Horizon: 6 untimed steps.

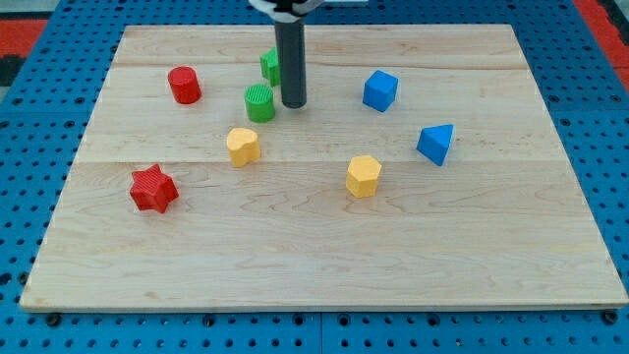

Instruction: Push the yellow heart down a bit

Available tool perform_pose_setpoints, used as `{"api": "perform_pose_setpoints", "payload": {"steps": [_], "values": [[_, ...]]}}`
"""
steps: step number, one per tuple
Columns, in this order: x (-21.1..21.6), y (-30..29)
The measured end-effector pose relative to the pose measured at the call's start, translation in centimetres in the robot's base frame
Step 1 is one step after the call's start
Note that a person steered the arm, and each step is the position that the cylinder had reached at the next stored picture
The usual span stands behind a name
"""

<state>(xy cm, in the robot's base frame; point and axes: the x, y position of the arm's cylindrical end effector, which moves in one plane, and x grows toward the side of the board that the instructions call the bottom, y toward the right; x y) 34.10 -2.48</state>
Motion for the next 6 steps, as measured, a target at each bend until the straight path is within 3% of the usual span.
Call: {"api": "perform_pose_setpoints", "payload": {"steps": [2, 3, 5, 6], "values": [[0.5, -7.2], [2.5, -3.2], [9.1, -6.8], [9.3, -5.0]]}}
